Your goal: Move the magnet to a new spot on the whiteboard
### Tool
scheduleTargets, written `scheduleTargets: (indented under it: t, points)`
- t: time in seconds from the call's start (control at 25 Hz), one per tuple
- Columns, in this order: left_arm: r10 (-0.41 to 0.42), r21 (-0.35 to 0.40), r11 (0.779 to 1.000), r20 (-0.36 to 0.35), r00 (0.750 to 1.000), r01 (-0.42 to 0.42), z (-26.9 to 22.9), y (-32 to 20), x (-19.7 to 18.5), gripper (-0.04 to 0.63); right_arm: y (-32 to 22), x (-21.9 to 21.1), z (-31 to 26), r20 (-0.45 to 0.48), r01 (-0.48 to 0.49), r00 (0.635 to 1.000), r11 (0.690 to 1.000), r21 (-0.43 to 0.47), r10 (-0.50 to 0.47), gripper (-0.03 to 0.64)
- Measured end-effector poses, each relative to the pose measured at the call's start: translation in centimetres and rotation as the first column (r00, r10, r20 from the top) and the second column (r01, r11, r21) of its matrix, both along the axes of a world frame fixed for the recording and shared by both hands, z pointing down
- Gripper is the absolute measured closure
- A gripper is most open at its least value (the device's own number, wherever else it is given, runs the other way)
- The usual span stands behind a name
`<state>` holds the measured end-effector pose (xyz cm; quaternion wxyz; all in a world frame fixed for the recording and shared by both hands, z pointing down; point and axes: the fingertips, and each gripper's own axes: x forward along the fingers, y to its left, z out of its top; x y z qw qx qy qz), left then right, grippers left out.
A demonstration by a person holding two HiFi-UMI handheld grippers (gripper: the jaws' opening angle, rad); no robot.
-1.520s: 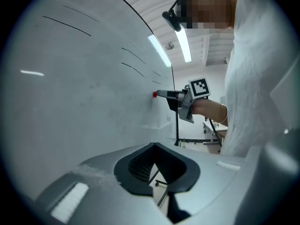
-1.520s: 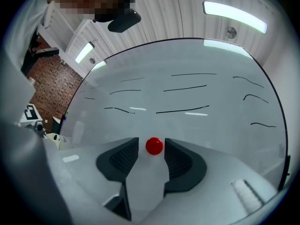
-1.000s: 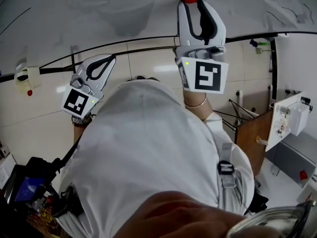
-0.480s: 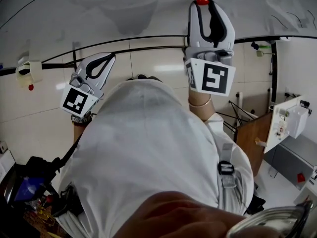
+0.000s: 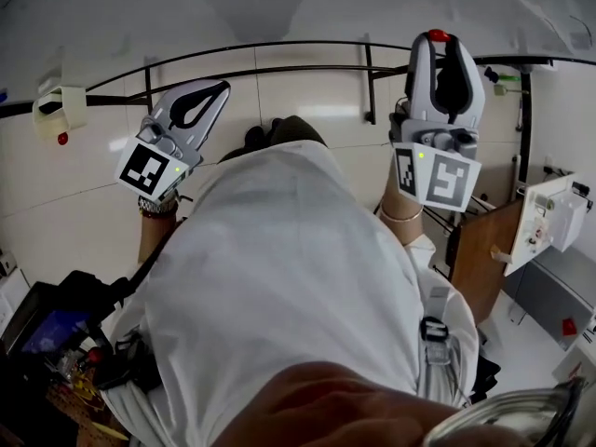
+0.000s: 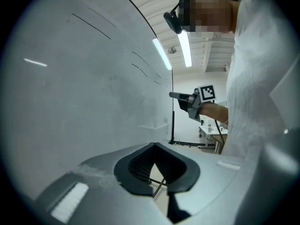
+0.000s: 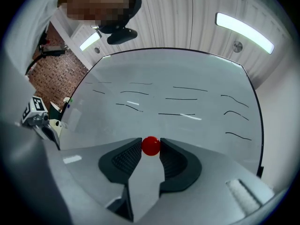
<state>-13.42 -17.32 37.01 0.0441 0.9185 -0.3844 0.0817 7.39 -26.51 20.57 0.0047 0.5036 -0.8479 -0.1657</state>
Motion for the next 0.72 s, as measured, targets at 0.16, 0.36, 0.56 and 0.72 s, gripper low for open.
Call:
scheduleTargets:
  t: [0.16,0.36,0.56,0.72]
  points:
    - [-0.085,0.002,0.996,0.051,0.995,0.085,0.8,0.1,-3.8,0.589,2.8,0.0,0.8,0.052,0.014,0.999,1.0,-0.017,-0.013,0.492]
    - [-0.177,0.047,0.983,-0.009,0.984,0.177,-0.4,0.6,-6.6,0.589,4.9,1.2,0.8,0.097,0.004,0.995,1.0,0.021,-0.006,0.492]
    - [-0.202,0.048,0.978,-0.055,0.978,0.205,-2.3,3.6,-4.3,0.589,7.4,3.6,0.9,0.171,0.022,0.985,0.999,-0.029,-0.016,0.492]
    - [-0.187,0.056,0.981,-0.032,0.982,0.188,-3.8,5.7,-0.6,0.589,10.1,6.7,-1.0,0.182,0.042,0.983,0.999,-0.007,-0.04,0.492]
